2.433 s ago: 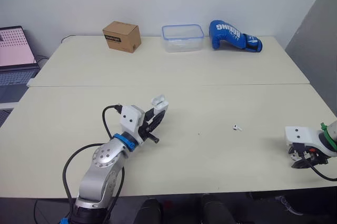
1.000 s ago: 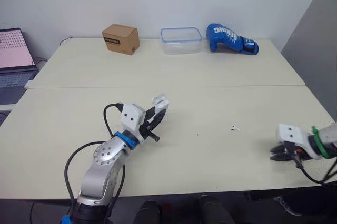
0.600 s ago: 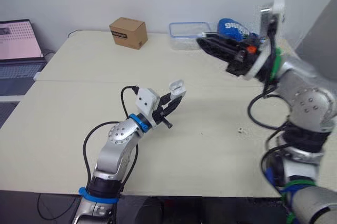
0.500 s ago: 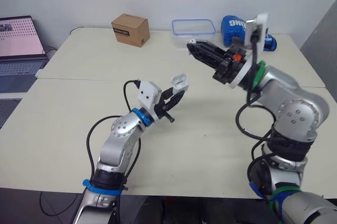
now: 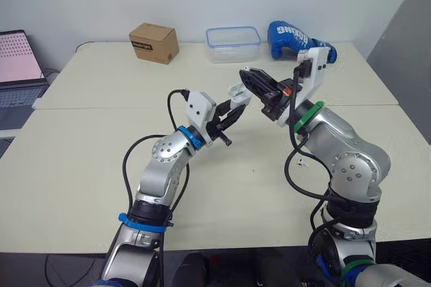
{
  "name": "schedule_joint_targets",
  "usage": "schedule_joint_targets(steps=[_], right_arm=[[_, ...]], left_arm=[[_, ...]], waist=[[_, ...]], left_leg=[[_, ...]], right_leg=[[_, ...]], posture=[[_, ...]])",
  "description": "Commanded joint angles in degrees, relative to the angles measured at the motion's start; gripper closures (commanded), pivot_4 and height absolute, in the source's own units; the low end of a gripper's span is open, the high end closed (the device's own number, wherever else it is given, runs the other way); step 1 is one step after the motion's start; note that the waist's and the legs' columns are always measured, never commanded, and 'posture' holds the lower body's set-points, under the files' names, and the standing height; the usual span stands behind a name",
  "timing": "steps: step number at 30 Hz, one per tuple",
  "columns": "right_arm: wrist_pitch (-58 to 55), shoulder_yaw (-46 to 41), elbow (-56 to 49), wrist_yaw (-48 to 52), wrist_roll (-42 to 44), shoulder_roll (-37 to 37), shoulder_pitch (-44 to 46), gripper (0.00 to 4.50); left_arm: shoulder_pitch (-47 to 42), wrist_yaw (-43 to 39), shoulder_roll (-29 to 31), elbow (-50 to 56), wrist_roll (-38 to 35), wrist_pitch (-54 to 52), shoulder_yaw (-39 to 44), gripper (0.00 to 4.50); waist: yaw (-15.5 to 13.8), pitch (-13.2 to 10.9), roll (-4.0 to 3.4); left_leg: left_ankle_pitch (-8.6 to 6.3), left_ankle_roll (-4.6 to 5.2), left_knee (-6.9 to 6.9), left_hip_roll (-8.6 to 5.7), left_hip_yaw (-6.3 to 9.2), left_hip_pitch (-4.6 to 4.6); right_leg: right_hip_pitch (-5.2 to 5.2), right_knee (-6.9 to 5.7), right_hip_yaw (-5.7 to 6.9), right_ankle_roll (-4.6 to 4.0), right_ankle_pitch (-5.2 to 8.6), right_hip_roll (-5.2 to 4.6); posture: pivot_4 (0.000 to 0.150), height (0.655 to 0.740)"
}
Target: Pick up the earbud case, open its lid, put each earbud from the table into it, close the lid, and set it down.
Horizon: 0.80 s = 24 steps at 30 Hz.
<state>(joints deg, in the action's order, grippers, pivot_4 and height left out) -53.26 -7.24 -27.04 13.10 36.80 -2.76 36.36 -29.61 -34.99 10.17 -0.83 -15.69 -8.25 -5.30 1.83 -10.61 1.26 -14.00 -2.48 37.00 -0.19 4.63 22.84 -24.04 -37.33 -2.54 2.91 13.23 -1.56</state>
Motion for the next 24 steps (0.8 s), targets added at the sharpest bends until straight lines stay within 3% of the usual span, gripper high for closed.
schedule_joint_targets(steps=[1,23,24], right_arm=[[3.1,1.7,-0.1,-0.8,-0.9,0.5,-1.3,4.12],[3.3,3.1,1.9,-2.2,-0.5,-1.0,-5.6,4.12],[3.4,3.1,2.0,-2.4,-0.5,-0.9,-5.5,3.77]], left_arm=[[-1.1,0.8,-0.8,1.7,0.2,1.4,0.1,3.76],[-0.7,1.1,-2.0,4.3,-0.6,0.4,-0.1,3.76],[-0.7,1.1,-2.1,4.4,-0.6,0.4,-0.2,3.76]], waist=[[0.0,0.0,0.00],[0.0,0.0,0.00],[0.0,0.0,0.00]], left_leg=[[0.00,0.00,0.01,0.00,-0.01,0.00],[0.01,0.00,0.01,-0.01,0.00,0.00],[0.01,0.00,0.01,-0.01,0.00,0.00]], right_leg=[[-0.02,-0.04,-0.02,0.00,0.00,0.01],[-0.01,-0.06,-0.03,-0.01,0.00,0.02],[-0.01,-0.06,-0.03,-0.01,0.00,0.02]], posture=[[0.150,0.7400],[0.150,0.7400],[0.150,0.7400]])
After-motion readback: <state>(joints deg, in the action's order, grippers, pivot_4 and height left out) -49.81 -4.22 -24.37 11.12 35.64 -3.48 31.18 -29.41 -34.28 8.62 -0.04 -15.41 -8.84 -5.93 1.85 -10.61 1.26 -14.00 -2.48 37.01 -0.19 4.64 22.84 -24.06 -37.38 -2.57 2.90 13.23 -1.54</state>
